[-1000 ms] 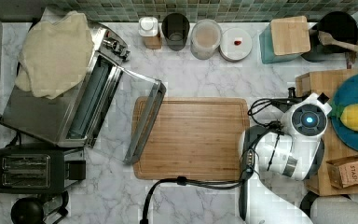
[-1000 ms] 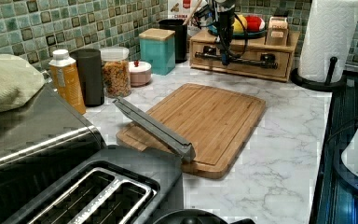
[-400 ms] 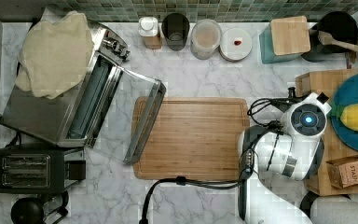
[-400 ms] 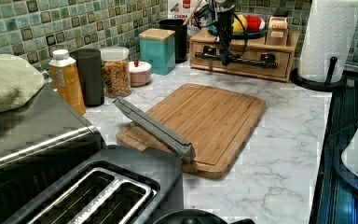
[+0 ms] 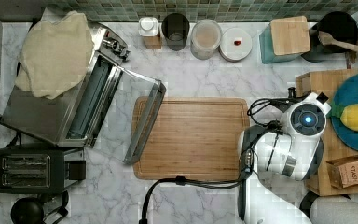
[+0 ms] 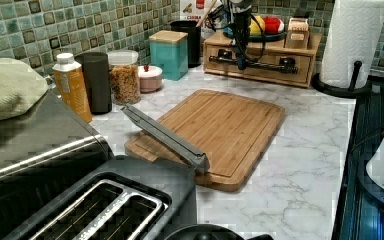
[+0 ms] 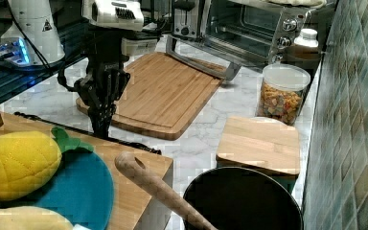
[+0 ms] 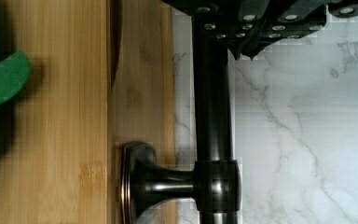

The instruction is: Close the drawer.

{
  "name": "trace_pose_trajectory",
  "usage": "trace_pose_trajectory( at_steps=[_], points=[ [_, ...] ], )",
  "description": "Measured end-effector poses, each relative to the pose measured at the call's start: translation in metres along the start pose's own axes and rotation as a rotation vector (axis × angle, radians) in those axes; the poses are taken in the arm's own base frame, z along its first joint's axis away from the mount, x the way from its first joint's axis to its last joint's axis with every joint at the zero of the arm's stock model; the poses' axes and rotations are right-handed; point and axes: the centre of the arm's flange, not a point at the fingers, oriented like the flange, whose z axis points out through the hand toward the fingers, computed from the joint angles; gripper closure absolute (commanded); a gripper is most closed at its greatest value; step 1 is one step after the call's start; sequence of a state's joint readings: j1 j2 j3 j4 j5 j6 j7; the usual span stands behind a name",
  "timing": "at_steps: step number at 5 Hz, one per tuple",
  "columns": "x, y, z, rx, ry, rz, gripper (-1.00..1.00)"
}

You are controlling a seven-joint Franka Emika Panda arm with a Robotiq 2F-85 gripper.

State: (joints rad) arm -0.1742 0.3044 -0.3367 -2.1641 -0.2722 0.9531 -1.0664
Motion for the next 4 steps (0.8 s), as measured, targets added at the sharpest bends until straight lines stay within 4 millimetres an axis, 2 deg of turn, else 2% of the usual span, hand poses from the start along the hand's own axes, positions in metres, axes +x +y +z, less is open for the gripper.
trace_pose_trajectory(
  at_steps=[4],
  points=[
    [0.0001, -0.0004, 0.0007, -0.002, 0.004, -0.001, 1.00]
  ],
)
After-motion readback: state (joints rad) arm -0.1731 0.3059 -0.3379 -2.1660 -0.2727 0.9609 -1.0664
